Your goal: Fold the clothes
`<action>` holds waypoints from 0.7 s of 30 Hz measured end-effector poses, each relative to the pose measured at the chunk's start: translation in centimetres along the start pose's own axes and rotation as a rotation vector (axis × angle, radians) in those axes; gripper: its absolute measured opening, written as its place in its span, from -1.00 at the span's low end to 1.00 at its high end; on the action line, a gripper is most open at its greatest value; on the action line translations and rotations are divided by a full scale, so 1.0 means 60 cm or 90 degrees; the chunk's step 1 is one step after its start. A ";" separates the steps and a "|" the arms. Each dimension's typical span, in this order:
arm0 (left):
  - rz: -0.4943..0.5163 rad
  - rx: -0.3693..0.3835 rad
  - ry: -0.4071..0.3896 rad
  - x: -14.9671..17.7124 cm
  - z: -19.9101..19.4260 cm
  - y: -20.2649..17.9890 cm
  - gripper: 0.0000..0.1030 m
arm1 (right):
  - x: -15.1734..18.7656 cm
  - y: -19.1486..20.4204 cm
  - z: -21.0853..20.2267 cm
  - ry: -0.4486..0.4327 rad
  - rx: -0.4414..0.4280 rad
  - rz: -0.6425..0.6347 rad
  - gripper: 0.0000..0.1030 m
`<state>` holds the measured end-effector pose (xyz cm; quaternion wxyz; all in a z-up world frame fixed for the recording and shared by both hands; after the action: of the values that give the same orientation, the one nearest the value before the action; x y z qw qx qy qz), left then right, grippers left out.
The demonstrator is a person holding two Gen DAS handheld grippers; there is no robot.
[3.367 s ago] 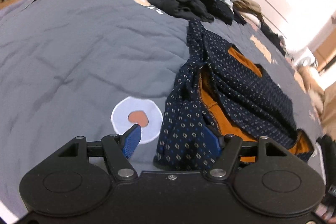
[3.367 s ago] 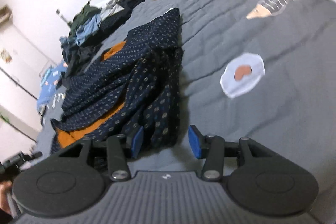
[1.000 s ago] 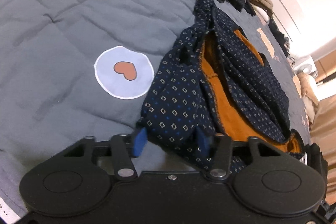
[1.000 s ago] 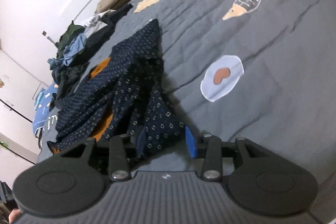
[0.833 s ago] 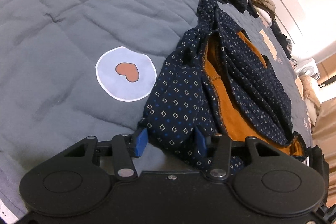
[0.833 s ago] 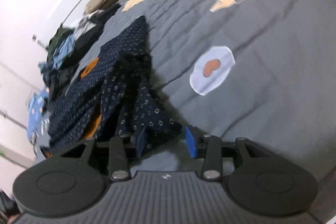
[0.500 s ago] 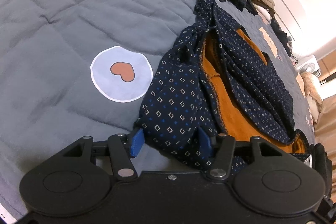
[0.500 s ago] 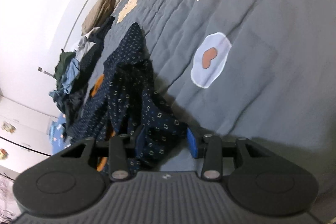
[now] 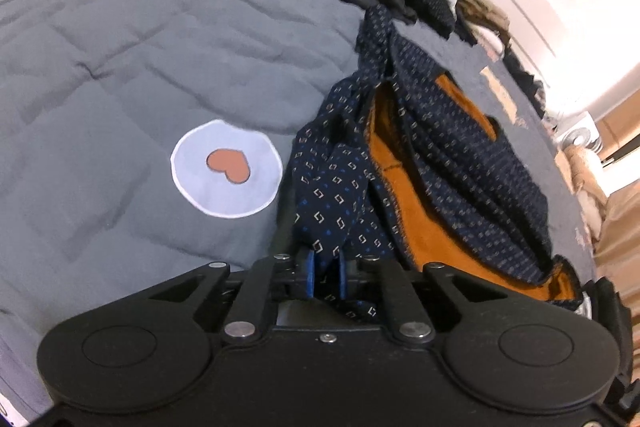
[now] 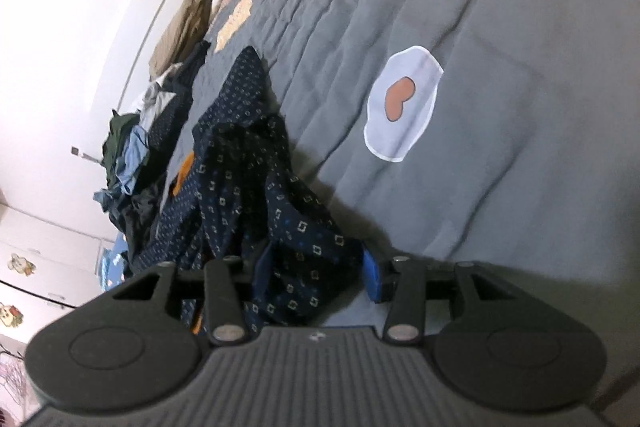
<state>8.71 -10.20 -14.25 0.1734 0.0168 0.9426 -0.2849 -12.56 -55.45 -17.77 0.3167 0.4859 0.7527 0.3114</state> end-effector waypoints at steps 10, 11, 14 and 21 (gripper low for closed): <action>-0.066 0.052 -0.059 -0.037 -0.065 0.023 -0.84 | -0.016 0.014 -0.056 -0.082 -0.057 0.011 -0.83; -0.067 0.054 -0.059 -0.038 -0.068 0.025 -0.84 | -0.016 0.015 -0.065 -0.086 -0.061 0.009 -0.83; -0.070 0.050 -0.049 -0.037 -0.071 0.029 -0.84 | -0.014 0.018 -0.087 -0.087 -0.069 0.004 -0.84; -0.079 -0.016 0.019 -0.010 -0.027 0.050 -0.81 | 0.005 -0.021 -0.054 -0.012 0.016 -0.016 -0.82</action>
<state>9.14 -6.75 -14.41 0.1412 -0.0397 0.9479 -0.2827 -15.83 -56.12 -16.84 0.3213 0.4835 0.7597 0.2931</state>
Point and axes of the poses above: each gripper's, at about its wrist camera, not at the fingertips, and z roughly the way its jaws point, y to its left, x to its underside, the point moved 10 cm from there along z, roughly the way its jaws point, and after that the axes turned 11 degrees about y, right-handed, at the moved point
